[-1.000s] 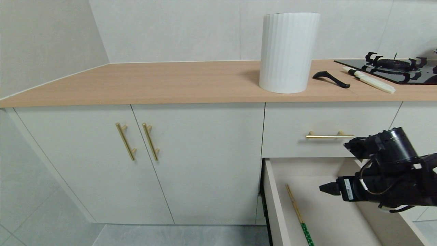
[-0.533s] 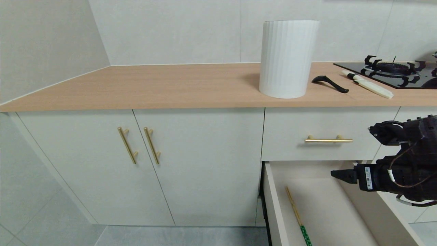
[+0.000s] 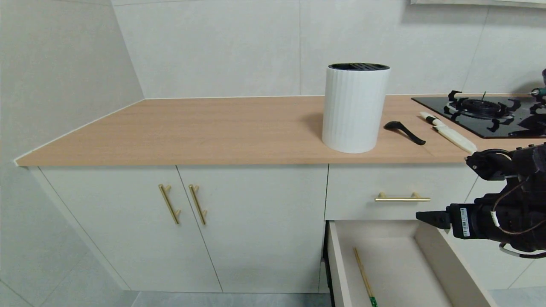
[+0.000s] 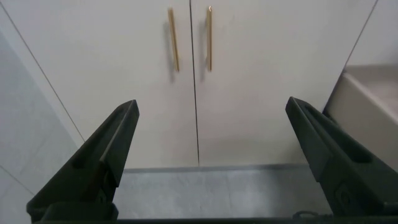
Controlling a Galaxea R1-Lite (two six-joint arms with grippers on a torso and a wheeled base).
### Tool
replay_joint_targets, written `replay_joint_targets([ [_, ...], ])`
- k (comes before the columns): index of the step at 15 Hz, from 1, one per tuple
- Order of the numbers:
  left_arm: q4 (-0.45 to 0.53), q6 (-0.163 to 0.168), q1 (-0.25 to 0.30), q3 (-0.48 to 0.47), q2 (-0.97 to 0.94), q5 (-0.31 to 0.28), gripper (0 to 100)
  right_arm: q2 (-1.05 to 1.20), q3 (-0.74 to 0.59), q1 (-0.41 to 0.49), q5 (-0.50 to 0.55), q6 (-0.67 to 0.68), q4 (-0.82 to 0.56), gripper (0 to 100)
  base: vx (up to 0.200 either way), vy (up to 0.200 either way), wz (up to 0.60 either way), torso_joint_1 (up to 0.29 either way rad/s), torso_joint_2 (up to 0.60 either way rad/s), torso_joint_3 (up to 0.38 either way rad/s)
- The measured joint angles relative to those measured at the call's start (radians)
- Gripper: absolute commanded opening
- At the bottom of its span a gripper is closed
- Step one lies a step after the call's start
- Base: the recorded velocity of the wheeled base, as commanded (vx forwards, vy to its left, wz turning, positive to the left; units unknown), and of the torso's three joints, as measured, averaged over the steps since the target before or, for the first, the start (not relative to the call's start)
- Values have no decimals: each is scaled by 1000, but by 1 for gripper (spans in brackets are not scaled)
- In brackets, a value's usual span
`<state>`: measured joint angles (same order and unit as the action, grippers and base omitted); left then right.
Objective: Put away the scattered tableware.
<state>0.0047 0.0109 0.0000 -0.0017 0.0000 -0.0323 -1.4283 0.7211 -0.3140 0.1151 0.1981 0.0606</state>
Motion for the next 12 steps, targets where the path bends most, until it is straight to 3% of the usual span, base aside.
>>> replay_joint_targets([
  [12, 0, 0, 0, 0, 0, 0, 100, -6, -6, 0, -4, -2, 9, 100, 0, 0, 0, 194, -460, -272],
])
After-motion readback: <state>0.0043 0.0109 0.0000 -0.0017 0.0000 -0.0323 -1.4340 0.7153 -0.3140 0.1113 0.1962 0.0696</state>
